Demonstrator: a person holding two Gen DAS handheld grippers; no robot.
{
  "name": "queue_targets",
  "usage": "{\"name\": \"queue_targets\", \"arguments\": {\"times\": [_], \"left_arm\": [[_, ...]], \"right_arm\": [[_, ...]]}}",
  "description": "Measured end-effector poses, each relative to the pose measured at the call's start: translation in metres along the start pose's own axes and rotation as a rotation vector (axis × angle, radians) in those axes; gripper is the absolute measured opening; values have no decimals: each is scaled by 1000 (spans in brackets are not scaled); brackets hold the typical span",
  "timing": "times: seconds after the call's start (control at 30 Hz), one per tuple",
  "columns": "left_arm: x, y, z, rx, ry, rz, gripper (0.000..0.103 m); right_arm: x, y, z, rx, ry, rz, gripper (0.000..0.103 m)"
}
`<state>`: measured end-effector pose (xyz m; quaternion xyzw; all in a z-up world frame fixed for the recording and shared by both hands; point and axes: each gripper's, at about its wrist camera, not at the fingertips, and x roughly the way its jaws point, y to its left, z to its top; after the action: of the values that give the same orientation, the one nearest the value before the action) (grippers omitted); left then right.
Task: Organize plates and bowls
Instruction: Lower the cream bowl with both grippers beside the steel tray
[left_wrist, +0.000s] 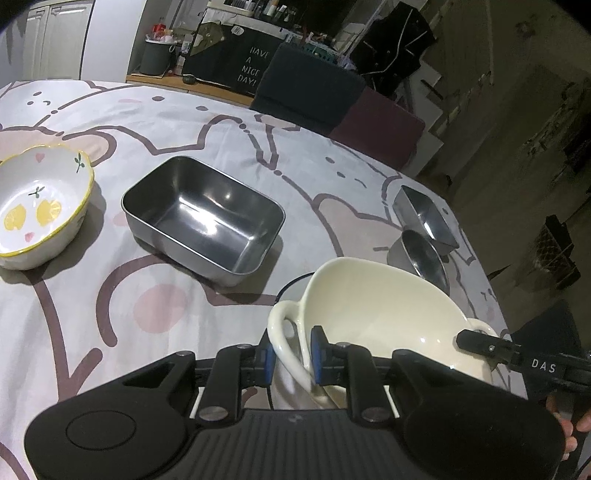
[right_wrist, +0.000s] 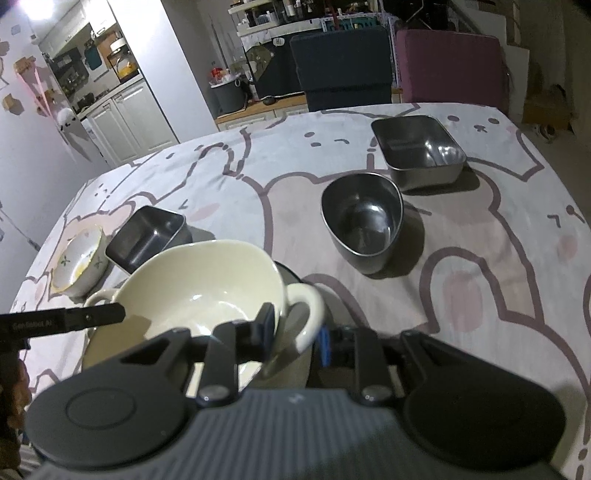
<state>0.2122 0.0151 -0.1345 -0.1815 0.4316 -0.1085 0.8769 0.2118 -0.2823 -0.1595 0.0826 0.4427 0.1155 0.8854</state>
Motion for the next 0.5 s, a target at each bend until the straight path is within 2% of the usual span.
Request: {"name": "queue_targets", "arguments": {"times": [0.5], "left_arm": [[11, 4, 0, -2, 30, 32, 22]], "right_arm": [[15, 3, 4, -13, 47, -15, 30]]}}
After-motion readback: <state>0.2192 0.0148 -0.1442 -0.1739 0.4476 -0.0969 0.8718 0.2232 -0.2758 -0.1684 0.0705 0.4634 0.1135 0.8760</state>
